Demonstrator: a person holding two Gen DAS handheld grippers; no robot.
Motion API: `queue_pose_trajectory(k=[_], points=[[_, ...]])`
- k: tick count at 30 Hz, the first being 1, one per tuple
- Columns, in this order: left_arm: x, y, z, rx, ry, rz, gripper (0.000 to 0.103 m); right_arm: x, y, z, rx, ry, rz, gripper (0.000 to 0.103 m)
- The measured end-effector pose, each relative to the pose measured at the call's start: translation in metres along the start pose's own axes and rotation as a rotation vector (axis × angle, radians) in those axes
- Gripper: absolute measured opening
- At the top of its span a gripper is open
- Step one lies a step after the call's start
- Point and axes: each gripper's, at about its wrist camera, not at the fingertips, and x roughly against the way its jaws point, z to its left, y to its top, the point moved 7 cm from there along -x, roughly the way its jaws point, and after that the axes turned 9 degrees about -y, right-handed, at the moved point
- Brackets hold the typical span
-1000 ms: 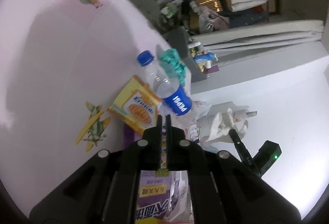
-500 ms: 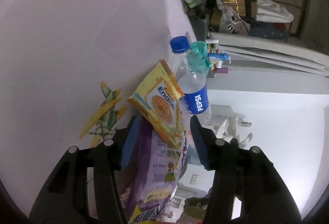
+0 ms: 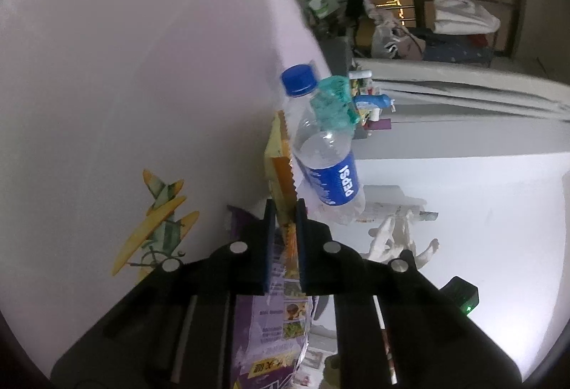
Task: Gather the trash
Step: 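Grasp the white glove with the right tool while the left tool grasps the yellow wrapper, then carry glove and wrapper to the blue wastebasket and open both tools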
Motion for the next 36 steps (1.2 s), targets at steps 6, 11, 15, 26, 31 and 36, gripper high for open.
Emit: queue_pose_trajectory(k=[6, 11, 15, 26, 31, 36], points=[[0.027, -0.004, -0.029, -0.107, -0.008, -0.068, 0.008, 0.012, 0.001, -0.005, -0.020, 0.006, -0.025, 0.008], [0.056, -0.009, -0.064, -0.202, -0.010, -0.122, 0.008, 0.033, 0.006, -0.008, -0.025, 0.009, -0.069, 0.008], [0.080, -0.021, -0.094, -0.267, -0.030, -0.154, 0.008, 0.054, 0.008, -0.013, -0.040, 0.012, -0.104, 0.008], [0.091, -0.103, -0.189, -0.486, -0.095, -0.103, 0.008, 0.132, -0.003, -0.045, -0.113, -0.003, -0.216, 0.008], [0.063, -0.159, -0.216, -0.558, -0.128, -0.016, 0.008, 0.165, -0.024, -0.085, -0.177, -0.038, -0.237, 0.008], [0.005, -0.214, -0.235, -0.622, -0.115, 0.104, 0.008, 0.190, -0.053, -0.133, -0.260, -0.087, -0.242, 0.008]])
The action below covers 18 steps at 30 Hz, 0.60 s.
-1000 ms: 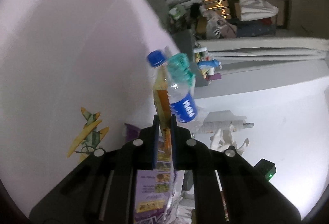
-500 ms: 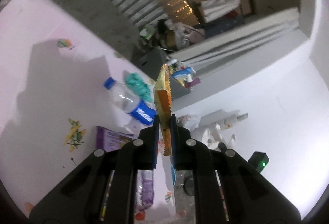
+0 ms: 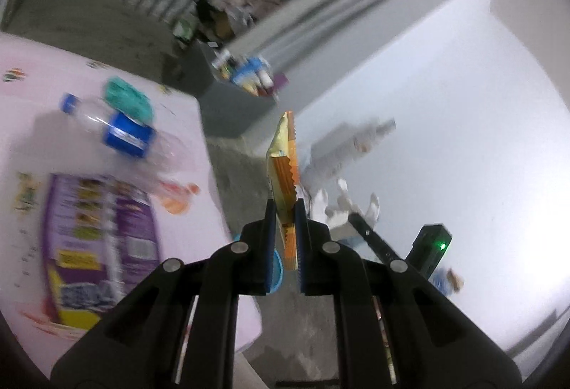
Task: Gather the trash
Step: 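Carry glove and wrapper to the blue wastebasket and open both tools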
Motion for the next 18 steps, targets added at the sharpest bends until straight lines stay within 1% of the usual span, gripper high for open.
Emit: queue_pose_trajectory(k=[3, 6, 8, 12, 15, 18], points=[[-0.044, -0.023, -0.016, -0.035, -0.001, 0.081, 0.008, 0.016, -0.008, -0.043, -0.050, -0.055, -0.004, 0.008], [-0.095, -0.049, -0.022, -0.067, 0.028, 0.168, 0.008, 0.027, -0.016, -0.074, -0.082, -0.105, 0.001, 0.008], [-0.128, -0.064, -0.021, -0.060, 0.034, 0.224, 0.008, 0.032, -0.022, -0.097, -0.101, -0.141, 0.013, 0.008], [-0.195, -0.097, -0.014, -0.044, 0.074, 0.340, 0.008, 0.034, -0.035, -0.142, -0.139, -0.207, 0.045, 0.008], [-0.240, -0.120, -0.005, -0.021, 0.094, 0.424, 0.008, 0.030, -0.040, -0.168, -0.167, -0.239, 0.066, 0.008], [-0.277, -0.138, 0.001, -0.013, 0.114, 0.489, 0.008, 0.019, -0.047, -0.198, -0.215, -0.269, 0.096, 0.008]])
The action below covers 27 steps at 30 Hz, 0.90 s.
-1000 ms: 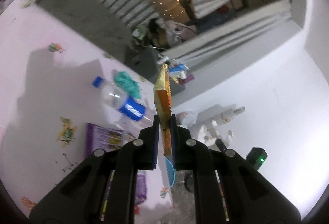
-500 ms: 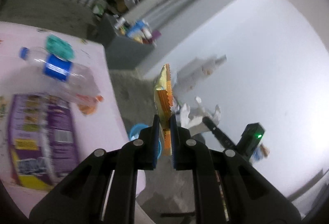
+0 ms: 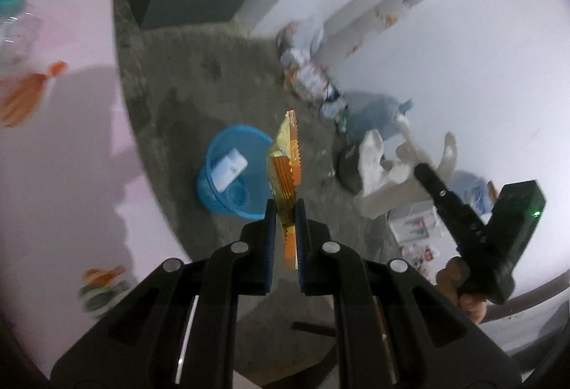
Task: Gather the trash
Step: 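Carry glove and wrapper to the blue wastebasket and open both tools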
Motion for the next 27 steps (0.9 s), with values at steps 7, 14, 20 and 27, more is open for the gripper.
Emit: queue_pose_trajectory(k=[7, 14, 20, 27], points=[[-0.083, 0.006, -0.007, -0.026, 0.041, 0.135, 0.008, -0.055, 0.002, -0.052, -0.104, -0.051, 0.084, 0.008], [-0.158, 0.026, -0.006, -0.066, 0.108, 0.212, 0.008, -0.114, 0.006, -0.084, -0.179, -0.098, 0.136, 0.008], [-0.216, 0.047, 0.008, -0.049, 0.124, 0.245, 0.013, -0.173, 0.007, -0.111, -0.257, -0.148, 0.182, 0.011], [-0.238, 0.051, 0.026, -0.012, 0.129, 0.253, 0.036, -0.214, -0.023, -0.135, -0.303, -0.226, 0.281, 0.048]])
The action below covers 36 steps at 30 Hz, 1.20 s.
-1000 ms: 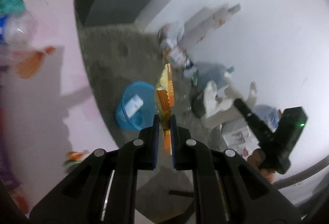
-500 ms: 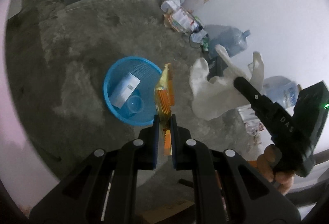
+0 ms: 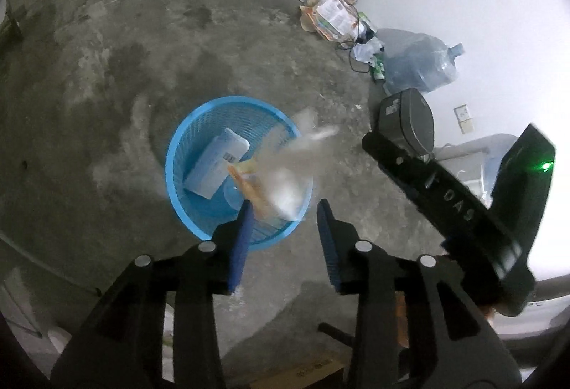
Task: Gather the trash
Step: 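Carry glove and wrapper to the blue wastebasket and open both tools, then return both tools to the table toward the purple and red snack bags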
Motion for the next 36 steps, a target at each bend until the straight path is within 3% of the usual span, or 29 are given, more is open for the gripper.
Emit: queue_pose_trajectory(k=[11, 18, 26, 31, 36], points=[[0.044, -0.010, 0.004, -0.025, 0.014, -0.055, 0.038, 0.045, -0.029, -0.012, 0.011, 0.035, -0.015, 0.052], [0.115, -0.056, -0.014, -0.104, 0.016, -0.107, 0.041, 0.116, -0.062, -0.003, 0.101, 0.044, -0.047, 0.063], [0.232, -0.117, -0.008, -0.140, 0.046, -0.289, 0.045, 0.187, -0.108, 0.045, 0.266, 0.149, -0.057, 0.066], [0.302, -0.151, 0.002, -0.152, 0.099, -0.437, 0.045, 0.211, -0.139, 0.089, 0.362, 0.222, -0.048, 0.067], [0.362, -0.185, 0.021, -0.135, 0.149, -0.535, 0.045, 0.221, -0.166, 0.133, 0.445, 0.282, -0.025, 0.067]])
